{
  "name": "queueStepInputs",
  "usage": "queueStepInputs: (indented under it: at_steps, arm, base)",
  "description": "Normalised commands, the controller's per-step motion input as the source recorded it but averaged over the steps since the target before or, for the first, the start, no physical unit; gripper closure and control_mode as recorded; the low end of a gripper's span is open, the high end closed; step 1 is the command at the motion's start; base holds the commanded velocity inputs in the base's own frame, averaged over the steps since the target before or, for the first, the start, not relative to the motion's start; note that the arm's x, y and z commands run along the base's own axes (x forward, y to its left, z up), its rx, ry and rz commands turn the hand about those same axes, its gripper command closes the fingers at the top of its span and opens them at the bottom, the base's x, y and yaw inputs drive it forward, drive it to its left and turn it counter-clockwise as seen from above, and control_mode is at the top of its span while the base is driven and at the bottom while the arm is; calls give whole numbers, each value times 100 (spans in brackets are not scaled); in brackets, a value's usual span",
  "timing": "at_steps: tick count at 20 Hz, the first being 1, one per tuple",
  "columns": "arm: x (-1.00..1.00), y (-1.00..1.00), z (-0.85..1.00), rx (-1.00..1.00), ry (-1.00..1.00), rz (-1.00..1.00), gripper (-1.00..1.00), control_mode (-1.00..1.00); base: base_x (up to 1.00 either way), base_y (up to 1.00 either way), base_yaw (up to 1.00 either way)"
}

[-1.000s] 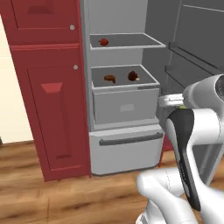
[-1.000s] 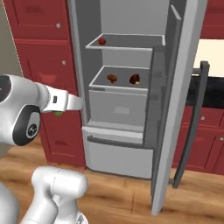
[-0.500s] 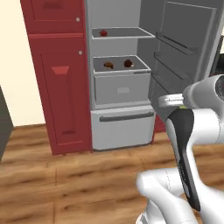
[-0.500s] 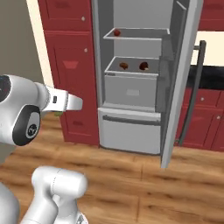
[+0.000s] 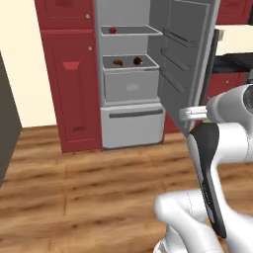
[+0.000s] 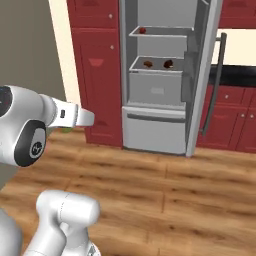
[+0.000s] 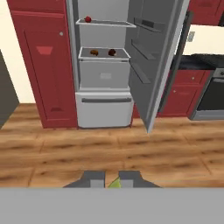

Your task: Gather the bell pepper and lemon wedge from the fridge and place them on a tray on the dining counter. Then gather the steak and chicken drumstick from the fridge and place them on the other tray.

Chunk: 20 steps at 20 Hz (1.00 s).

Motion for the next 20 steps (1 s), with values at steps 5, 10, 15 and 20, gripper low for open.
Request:
queueStepInputs:
  at_steps: [5,10,15,20]
  arm:
    - [0,0,0,0,0,0,100,100]
    - [0,0,0,0,0,0,100,100]
    - [0,0,0,0,0,0,100,100]
    - [0,0,0,0,0,0,100,100]
  base:
    - [-100,0,1]
    - [-100,0,1]
    - [-100,0,1]
    - [-91,-8,3]
